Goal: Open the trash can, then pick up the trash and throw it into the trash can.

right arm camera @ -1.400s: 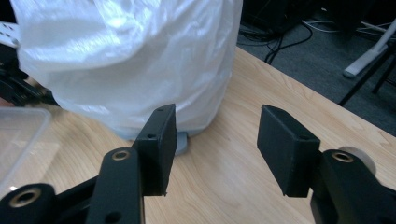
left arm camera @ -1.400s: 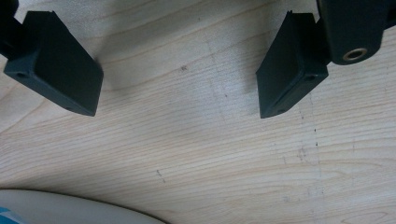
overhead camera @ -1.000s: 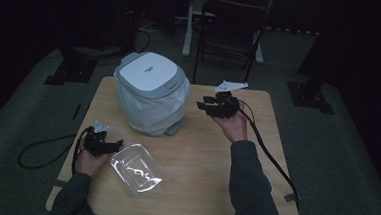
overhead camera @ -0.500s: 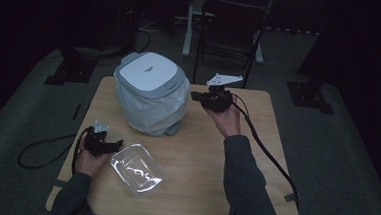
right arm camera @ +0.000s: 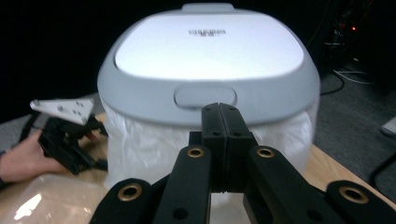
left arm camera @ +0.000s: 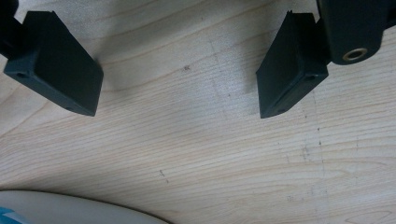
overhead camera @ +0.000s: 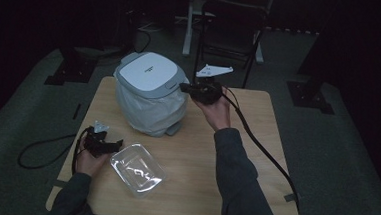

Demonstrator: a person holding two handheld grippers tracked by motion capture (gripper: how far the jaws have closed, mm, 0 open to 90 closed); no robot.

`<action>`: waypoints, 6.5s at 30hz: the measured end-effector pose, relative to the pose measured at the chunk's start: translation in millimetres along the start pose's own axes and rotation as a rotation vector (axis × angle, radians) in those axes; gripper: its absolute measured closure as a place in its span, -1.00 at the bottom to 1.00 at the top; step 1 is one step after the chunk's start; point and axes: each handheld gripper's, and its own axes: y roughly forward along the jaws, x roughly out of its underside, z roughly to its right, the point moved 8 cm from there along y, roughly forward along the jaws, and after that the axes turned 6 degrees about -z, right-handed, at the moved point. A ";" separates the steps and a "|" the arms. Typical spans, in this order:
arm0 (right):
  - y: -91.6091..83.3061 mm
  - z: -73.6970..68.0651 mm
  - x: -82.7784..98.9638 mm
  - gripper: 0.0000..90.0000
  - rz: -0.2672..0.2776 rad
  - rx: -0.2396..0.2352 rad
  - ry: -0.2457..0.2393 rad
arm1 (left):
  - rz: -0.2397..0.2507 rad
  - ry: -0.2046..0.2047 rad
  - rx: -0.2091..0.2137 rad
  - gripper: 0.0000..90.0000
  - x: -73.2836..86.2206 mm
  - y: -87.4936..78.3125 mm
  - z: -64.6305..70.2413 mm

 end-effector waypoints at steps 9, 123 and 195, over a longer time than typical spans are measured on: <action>17.4 -7.2 -17.6 1.00 0.013 0.007 -0.005 | -0.001 0.000 0.000 -0.65 0.1 0.0 0.0; -42.0 100.9 292.5 -0.19 -0.293 0.413 0.287 | 0.148 0.047 0.142 -0.06 33.8 -122.1 77.7; -42.0 100.0 292.6 -0.19 -0.292 0.415 0.293 | 0.254 0.341 0.274 -0.03 -46.0 -88.4 155.9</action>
